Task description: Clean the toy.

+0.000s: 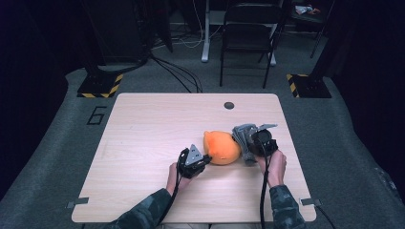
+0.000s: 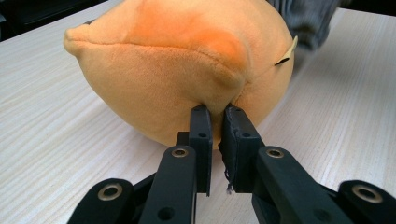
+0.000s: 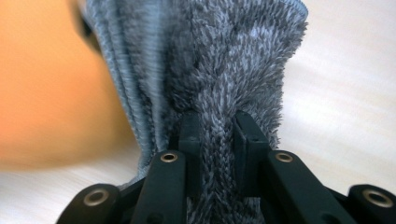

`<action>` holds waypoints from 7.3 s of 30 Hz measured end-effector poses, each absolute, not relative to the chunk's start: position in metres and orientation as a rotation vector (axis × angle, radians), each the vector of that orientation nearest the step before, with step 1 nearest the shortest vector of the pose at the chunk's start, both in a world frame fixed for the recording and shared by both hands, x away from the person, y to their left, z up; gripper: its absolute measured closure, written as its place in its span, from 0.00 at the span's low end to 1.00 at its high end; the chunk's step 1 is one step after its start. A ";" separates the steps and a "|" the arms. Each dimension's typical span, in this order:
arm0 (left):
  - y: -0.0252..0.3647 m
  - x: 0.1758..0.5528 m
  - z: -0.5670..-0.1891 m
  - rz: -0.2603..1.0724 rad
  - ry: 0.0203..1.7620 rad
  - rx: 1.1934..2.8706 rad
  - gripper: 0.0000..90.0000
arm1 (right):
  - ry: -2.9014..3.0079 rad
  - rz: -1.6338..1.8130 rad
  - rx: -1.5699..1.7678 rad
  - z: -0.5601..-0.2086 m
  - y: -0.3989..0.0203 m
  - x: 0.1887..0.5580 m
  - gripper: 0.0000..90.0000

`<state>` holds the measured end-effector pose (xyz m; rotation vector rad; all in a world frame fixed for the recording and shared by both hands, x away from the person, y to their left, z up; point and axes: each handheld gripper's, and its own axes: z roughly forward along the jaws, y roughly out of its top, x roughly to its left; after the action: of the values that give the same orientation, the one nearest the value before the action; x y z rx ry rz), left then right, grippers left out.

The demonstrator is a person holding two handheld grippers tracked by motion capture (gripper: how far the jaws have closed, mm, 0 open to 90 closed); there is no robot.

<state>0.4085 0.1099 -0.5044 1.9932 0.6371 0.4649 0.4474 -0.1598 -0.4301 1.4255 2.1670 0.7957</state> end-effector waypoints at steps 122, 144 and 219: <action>0.114 0.408 -0.473 0.446 0.726 1.927 0.85 | 2.356 1.026 1.147 -0.429 -0.089 0.428 0.82; 0.121 0.414 -0.475 0.420 0.753 1.907 0.84 | 2.301 0.992 1.350 -0.445 -0.131 0.445 0.82; 0.122 0.414 -0.480 0.341 0.844 1.910 0.86 | 2.269 0.892 1.225 -0.421 -0.087 0.426 0.82</action>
<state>0.4137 0.1225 -0.4798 1.9101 0.8444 0.3410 0.4257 -0.0867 -0.4206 1.2247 2.2685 0.8922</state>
